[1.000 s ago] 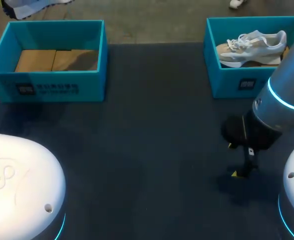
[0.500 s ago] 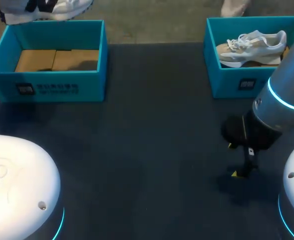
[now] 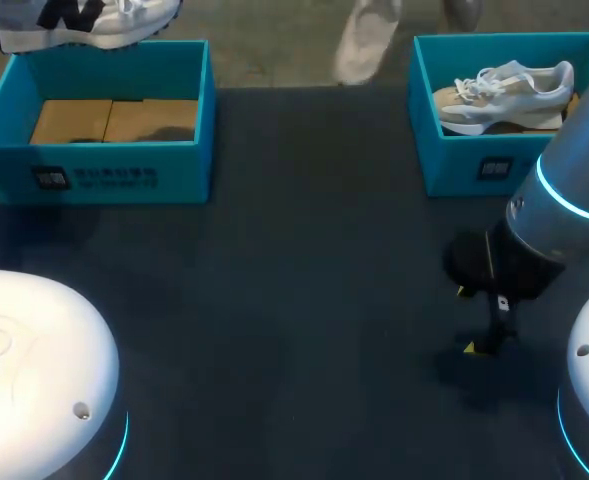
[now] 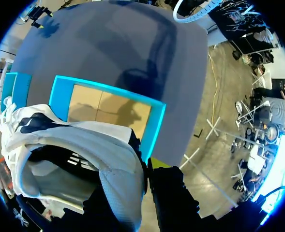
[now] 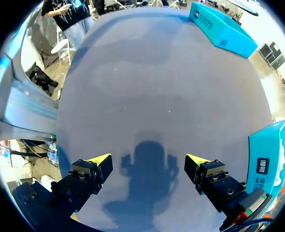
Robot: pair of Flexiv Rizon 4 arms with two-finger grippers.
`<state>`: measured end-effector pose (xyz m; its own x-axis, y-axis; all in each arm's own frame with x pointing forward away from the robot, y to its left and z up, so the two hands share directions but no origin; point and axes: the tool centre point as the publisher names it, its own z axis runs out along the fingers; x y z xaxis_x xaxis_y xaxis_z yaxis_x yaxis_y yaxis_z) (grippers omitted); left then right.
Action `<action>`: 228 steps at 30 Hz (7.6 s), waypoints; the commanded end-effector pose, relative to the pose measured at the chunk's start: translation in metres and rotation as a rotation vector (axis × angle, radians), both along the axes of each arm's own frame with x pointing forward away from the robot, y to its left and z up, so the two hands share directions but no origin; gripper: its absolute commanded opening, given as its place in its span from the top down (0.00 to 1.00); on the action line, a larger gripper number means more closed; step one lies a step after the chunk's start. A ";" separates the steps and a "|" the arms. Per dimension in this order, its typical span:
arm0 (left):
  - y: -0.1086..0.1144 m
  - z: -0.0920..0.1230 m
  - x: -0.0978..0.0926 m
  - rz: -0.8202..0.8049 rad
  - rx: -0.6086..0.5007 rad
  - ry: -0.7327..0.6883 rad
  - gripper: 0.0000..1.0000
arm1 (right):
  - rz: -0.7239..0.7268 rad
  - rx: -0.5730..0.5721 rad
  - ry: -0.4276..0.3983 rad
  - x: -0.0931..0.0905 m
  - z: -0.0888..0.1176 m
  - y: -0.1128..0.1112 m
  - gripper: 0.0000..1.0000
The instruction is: Take the shoe out of the shoebox, open the shoe tongue, remove and reinsert the insole, then place the shoe into the shoebox
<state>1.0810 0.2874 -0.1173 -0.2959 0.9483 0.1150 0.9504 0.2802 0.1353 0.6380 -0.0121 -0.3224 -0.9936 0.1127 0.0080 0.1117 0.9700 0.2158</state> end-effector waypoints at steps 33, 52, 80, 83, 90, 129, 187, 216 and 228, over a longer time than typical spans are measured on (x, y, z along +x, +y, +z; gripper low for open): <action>0.013 -0.104 0.012 -0.045 0.086 0.101 1.00 | -0.001 0.001 -0.003 -0.002 0.000 0.000 0.00; 0.023 -0.148 -0.006 -0.036 0.107 0.155 1.00 | -0.001 0.001 -0.003 -0.002 0.000 0.000 0.00; 0.028 -0.174 -0.019 -0.104 0.092 0.179 1.00 | -0.001 0.001 -0.003 -0.002 0.000 0.000 0.00; 0.028 -0.177 -0.018 -0.105 0.093 0.179 1.00 | -0.001 0.001 -0.003 -0.002 0.000 0.000 0.00; 0.022 -0.191 -0.021 -0.122 0.083 0.184 1.00 | -0.001 0.001 -0.003 -0.002 0.000 0.000 0.00; 0.010 -0.251 -0.021 -0.103 0.125 0.231 1.00 | -0.001 0.001 -0.003 -0.002 0.000 0.000 0.00; -0.015 -0.146 -0.028 -0.196 -0.043 0.103 0.00 | -0.001 0.001 -0.003 -0.002 0.000 0.000 0.00; -0.002 -0.041 -0.070 -0.263 -0.066 0.096 0.00 | -0.001 0.001 -0.003 -0.002 0.000 0.000 0.00; 0.000 -0.036 -0.074 -0.278 -0.072 0.097 0.00 | -0.001 0.001 -0.003 -0.002 0.000 0.000 0.00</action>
